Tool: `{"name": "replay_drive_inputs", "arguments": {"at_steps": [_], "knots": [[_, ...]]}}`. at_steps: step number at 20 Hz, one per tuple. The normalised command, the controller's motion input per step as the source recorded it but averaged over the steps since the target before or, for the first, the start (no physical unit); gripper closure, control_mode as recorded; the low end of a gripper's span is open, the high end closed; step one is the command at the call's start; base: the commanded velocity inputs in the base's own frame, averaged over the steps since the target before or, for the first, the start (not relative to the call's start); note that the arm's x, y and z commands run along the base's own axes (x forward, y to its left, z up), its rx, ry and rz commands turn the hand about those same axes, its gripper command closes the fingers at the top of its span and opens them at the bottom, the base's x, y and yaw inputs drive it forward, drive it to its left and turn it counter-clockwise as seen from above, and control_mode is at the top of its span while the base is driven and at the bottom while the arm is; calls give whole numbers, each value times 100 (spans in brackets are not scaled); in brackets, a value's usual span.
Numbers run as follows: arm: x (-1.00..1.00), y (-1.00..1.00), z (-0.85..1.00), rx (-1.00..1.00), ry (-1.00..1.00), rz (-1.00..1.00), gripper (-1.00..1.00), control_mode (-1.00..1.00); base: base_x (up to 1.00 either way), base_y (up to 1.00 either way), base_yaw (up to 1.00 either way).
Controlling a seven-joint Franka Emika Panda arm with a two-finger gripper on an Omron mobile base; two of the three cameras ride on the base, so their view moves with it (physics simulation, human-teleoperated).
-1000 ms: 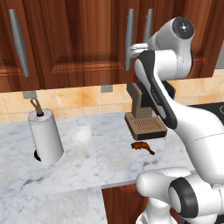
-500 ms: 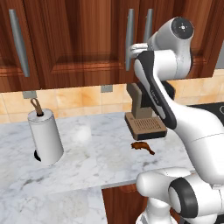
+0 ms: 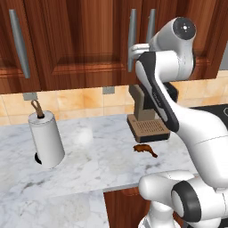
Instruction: Retrieve the pan from the cabinet, then place the raw meat into the pan to avoid contamination.
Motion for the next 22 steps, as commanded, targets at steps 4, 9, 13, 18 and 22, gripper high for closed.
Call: {"name": "replay_drive_inputs", "arguments": {"at_steps": [4, 9, 13, 18, 22], "knots": [[4, 0, -2, 0, 0, 0, 100, -100, 0, 0, 0], [-32, -7, -1, 1, 2, -3, 100, -100, 0, 0, 0], [-55, -31, -2, 4, 4, 0, 100, -100, 0, 0, 0], [-55, -48, -2, 6, 3, 0, 100, -100, 0, 0, 0], [-57, -46, 0, 5, 3, 0, 100, -100, 0, 0, 0]]}}
